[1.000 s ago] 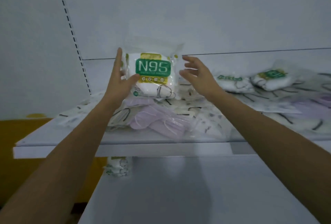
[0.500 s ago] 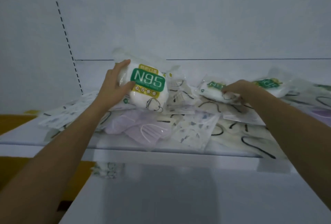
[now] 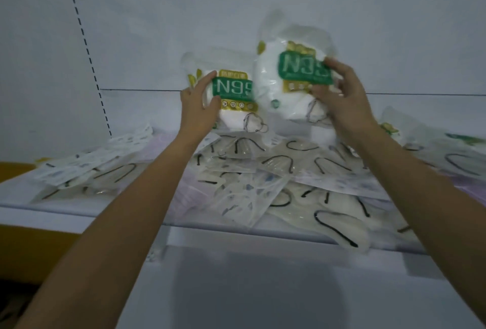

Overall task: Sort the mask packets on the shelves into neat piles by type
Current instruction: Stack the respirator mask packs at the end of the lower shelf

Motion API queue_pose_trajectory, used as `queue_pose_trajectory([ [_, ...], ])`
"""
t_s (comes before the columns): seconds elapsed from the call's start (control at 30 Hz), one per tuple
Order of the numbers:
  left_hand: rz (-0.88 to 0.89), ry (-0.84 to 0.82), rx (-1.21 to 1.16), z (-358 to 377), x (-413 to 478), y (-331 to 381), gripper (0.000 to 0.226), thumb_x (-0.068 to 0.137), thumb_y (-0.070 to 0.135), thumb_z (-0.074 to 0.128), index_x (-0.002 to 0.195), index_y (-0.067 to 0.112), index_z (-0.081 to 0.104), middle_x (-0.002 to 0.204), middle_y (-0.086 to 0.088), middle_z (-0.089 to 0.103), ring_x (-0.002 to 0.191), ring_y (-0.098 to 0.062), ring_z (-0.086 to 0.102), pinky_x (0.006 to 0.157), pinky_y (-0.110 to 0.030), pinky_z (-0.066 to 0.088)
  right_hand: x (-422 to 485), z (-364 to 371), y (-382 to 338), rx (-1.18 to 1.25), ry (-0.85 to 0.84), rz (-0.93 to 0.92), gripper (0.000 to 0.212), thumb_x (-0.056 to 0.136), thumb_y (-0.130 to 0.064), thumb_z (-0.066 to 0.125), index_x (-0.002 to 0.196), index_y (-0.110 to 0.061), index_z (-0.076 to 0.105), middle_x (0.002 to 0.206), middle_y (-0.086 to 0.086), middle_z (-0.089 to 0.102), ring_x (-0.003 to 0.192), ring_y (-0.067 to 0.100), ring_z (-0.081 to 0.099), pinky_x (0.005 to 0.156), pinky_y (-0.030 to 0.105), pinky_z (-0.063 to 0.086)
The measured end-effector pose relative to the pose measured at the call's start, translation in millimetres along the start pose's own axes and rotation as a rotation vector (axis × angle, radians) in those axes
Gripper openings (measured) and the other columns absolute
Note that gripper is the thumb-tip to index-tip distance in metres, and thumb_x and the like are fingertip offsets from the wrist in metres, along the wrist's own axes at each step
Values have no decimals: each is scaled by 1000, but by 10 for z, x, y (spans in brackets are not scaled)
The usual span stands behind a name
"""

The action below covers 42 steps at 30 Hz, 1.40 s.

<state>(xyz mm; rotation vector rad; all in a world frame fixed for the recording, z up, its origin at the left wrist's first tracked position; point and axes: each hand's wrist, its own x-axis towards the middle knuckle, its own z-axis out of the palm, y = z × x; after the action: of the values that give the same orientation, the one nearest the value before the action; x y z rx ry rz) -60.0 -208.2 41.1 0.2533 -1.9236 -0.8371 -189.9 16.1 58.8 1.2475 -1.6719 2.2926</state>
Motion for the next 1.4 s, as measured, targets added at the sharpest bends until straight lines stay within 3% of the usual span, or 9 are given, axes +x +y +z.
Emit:
queue_pose_trajectory([
  [0.17,28,39,-71,59,-212,191,23,90,40,53,111,35,63,125,10,52,129,-13,42,111,-39,33,-142,411,173,-261,-141,6,46,85,-11,65,122,-35,48,135,8,37,123,26,42,102,46,43],
  [0.3,-136,-18,-274,-144,-438,194,60,65,53,75,118,39,51,134,-2,45,120,-19,52,97,-35,48,-279,666,299,-317,-240,-67,54,84,-12,67,131,-23,43,133,10,40,125,23,41,108,45,36],
  [0.43,-164,73,-388,-539,-671,137,57,70,33,75,121,21,53,126,-15,55,111,-24,60,90,-41,53,-429,1002,213,-122,-287,129,104,77,-17,74,149,-28,0,148,13,18,136,23,32,109,42,37],
  [0.53,-188,78,-502,-948,-859,111,55,79,19,68,129,8,46,118,-12,61,103,-24,64,85,-40,54,-547,1332,131,25,-457,289,116,70,-29,76,147,-33,-11,156,7,14,133,19,38,107,39,39],
  [0.73,-268,-27,-526,-2080,-1340,60,92,72,32,74,145,11,22,139,-18,46,120,-35,53,91,-45,51,-1056,2382,-24,131,-485,282,98,81,-25,70,148,-35,0,149,1,26,131,17,41,109,40,35],
  [0.87,-314,54,-467,-2816,-1940,-122,85,89,6,56,147,39,4,154,-2,23,114,-34,57,72,-35,58,-1758,3045,43,124,-524,264,94,85,-27,66,148,-33,-3,156,-2,18,140,17,26,114,43,28],
  [1.03,-490,73,-390,-3422,-2970,-766,63,95,4,44,142,38,20,139,19,36,123,-13,51,90,-30,51,-2915,3673,403,83,-577,428,89,89,-22,61,148,-27,-5,157,-9,7,141,7,18,110,21,24],
  [1.23,-953,-72,-390,-3364,-3846,-1494,48,97,8,40,139,30,31,144,-1,41,108,-10,54,82,-20,49,-3925,3768,1172,29,-541,848,84,90,-25,60,150,-24,1,155,-6,15,139,12,23,102,21,28],
  [1.4,-1051,-263,-320,-2873,-3739,-1874,51,100,22,40,147,29,22,152,8,24,133,-10,30,89,-15,35,-3923,3488,1672,-4,-399,971,85,89,-27,61,150,-26,2,154,-3,22,137,16,31,104,28,34],
])
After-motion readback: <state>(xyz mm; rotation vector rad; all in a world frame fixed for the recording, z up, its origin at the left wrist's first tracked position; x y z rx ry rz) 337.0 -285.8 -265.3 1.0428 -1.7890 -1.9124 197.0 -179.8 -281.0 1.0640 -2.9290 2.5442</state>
